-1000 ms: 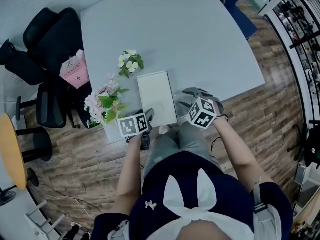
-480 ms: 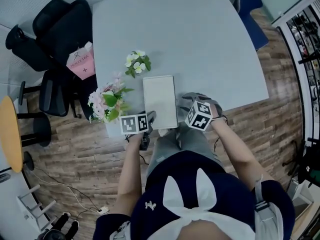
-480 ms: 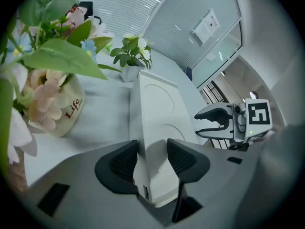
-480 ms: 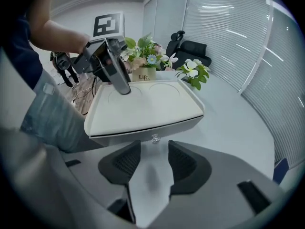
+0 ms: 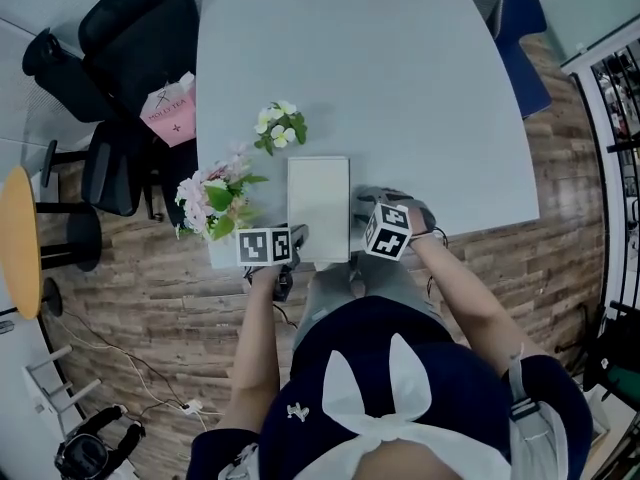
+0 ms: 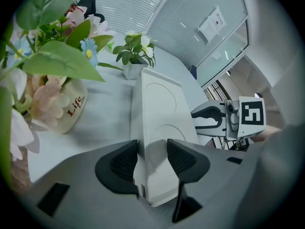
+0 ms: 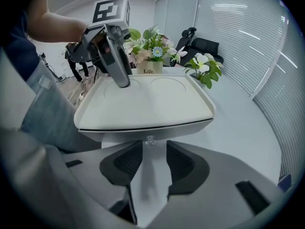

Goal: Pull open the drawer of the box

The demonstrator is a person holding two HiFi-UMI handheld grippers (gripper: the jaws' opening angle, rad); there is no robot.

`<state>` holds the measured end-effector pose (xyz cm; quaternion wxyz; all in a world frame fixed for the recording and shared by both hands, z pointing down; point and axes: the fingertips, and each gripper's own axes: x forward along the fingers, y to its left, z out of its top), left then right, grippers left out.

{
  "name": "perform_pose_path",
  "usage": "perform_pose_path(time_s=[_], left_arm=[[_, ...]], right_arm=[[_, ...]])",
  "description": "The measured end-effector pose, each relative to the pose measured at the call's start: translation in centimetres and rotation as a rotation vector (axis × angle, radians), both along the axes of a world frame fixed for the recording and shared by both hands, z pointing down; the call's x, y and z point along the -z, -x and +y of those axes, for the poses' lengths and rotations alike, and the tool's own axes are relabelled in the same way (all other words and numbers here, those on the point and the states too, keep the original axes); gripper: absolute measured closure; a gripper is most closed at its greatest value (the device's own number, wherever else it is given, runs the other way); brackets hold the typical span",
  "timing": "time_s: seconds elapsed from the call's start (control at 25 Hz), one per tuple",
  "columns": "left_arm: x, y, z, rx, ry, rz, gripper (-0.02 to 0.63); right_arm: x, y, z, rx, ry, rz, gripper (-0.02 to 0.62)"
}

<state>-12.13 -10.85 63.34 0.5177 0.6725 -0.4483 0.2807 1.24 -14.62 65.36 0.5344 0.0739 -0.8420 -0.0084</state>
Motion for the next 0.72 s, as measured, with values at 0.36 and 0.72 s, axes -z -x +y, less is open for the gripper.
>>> perform_pose_path(time_s=[0.36,0.72], left_arm=[[0.0,0.1,0.0,0.019,0.02,-0.007,0.399],[-0.1,0.0,0.1,0.022,0.035,-0.022,0.399]], right_arm=[[-1.1,0.6,0.2,0.066,0.022,0.022,0.437],[-1.7,0.8,0.2,0.102,-0.002,0.036,0.514]])
